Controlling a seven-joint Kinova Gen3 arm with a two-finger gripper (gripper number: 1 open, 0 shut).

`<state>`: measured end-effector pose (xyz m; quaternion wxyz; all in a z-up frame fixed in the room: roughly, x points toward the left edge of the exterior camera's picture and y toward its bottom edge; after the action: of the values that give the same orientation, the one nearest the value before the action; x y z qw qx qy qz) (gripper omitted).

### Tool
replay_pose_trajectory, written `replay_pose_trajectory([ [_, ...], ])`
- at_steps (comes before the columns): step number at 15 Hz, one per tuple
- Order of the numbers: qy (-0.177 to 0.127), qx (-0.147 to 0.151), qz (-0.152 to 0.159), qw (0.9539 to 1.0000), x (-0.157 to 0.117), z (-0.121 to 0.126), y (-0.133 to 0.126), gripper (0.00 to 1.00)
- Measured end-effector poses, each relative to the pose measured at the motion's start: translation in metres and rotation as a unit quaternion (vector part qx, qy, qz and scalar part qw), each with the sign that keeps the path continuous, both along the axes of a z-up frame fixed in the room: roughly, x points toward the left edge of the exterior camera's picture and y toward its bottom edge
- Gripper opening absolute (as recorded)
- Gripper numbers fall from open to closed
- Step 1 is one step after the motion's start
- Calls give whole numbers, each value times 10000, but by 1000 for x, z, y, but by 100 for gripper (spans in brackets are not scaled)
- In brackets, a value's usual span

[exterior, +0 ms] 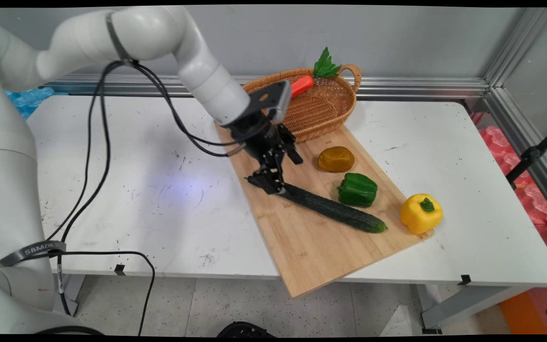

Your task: Pick up the cucumber from the cutting board

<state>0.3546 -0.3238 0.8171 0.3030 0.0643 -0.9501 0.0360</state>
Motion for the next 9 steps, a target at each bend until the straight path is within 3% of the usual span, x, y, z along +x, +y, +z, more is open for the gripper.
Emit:
replay_pose_trajectory([
  [9,30,88,-329,9994,-41,-37,-18,100],
])
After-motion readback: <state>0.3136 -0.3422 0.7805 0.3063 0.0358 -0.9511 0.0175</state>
